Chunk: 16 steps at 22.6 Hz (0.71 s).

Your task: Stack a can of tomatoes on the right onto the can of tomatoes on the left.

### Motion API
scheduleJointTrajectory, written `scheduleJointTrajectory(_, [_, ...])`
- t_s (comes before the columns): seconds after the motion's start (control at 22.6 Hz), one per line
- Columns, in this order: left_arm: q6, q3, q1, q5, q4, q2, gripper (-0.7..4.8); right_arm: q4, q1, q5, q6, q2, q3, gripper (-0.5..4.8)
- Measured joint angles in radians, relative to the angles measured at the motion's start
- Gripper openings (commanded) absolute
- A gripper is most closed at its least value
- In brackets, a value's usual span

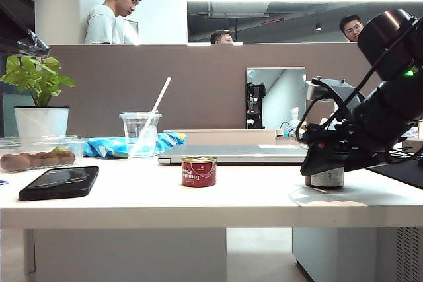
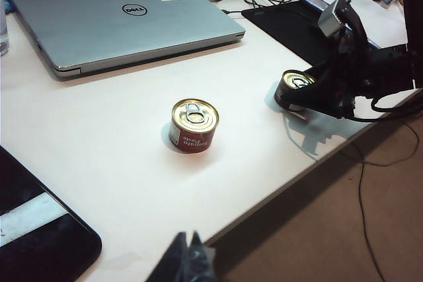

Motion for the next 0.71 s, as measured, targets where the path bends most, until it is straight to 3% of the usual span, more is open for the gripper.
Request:
scheduleJointTrajectory(0.13, [0.001,0.000,0.000,-0.001,0.000,0.000,-0.05,-0.015,0.001,-0.043,0.000,0.005,0.024,1.97])
scheduleJointTrajectory(0.26, [0.031,0.000,0.000,-0.014,-0.014,0.000,-0.05,-0.030,0.068,-0.132,0.000,0.005,0.146,1.98])
scheduleJointTrajectory(0.57, [0.049,0.000,0.000,-0.095,-0.029,0.000,-0.05,-0.111,0.241,-0.112,-0.118,0.080,0.393,1.98])
scheduleJointTrajectory(0.71, [0.080,0.000,0.000,-0.098,-0.029,0.000,-0.05,-0.173,0.251,-0.094,-0.124,0.164,0.457,1.98])
